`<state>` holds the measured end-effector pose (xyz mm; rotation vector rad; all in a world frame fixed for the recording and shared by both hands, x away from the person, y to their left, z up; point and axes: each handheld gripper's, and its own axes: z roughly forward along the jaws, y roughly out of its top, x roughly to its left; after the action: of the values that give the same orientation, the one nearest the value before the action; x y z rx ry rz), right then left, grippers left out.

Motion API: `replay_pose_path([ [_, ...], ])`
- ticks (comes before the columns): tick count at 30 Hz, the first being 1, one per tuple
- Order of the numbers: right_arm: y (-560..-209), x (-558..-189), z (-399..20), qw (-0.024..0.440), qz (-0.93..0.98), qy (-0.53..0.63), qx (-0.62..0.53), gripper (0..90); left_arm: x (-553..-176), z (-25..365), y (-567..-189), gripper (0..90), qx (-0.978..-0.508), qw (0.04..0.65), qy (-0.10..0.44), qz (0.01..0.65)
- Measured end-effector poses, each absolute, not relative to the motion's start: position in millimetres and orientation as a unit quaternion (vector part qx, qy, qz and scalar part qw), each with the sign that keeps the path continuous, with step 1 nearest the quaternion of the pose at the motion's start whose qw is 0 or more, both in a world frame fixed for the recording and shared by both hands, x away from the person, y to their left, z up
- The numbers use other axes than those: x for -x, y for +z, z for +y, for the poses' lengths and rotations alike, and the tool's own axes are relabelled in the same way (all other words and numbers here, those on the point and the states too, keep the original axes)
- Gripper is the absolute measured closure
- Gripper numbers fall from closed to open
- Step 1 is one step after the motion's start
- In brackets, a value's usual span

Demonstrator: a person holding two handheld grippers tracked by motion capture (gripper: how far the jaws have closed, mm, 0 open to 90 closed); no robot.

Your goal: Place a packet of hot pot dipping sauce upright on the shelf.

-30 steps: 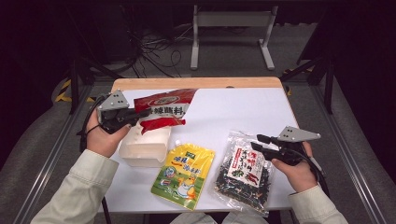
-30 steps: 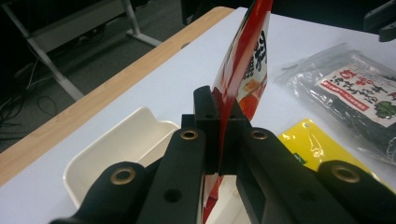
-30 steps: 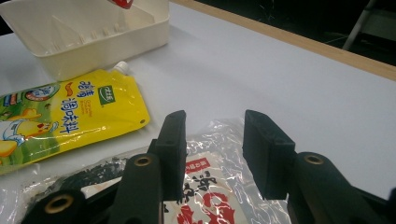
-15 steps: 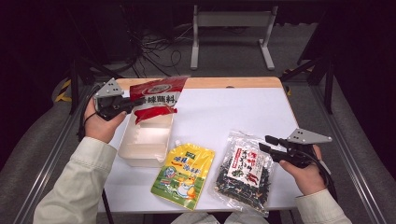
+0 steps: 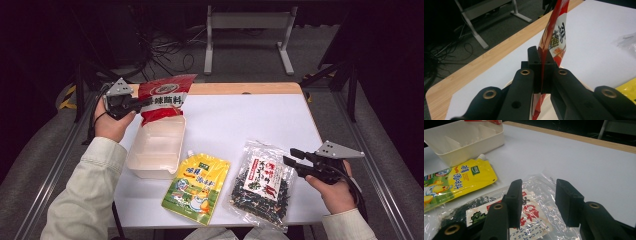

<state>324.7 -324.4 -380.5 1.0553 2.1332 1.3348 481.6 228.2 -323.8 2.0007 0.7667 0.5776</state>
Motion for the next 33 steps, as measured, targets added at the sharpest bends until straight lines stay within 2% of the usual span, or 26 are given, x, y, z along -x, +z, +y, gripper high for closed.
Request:
replay_pose_path([
  [10, -381.4, -323.0, -325.6, 0.205, 0.765, 0.48, -0.378, 56.8, -492.9, 217.6, -330.9, 90.0, -0.82, 0.421, 0.246, 0.299],
  [20, -382.4, -322.2, -325.6, 0.202, 0.765, 0.481, -0.377, 56.4, -503.5, 202.9, -337.6, 89.3, -0.812, 0.436, 0.268, 0.281],
  [29, -383.6, -322.5, -325.3, 0.201, 0.766, 0.481, -0.377, 56.0, -508.6, 189.7, -351.2, 85.0, -0.835, 0.4, 0.274, 0.259],
  [33, -383.9, -322.5, -324.9, 0.199, 0.766, 0.481, -0.378, 55.9, -509.2, 188.4, -354.5, 86.1, -0.839, 0.39, 0.269, 0.266],
])
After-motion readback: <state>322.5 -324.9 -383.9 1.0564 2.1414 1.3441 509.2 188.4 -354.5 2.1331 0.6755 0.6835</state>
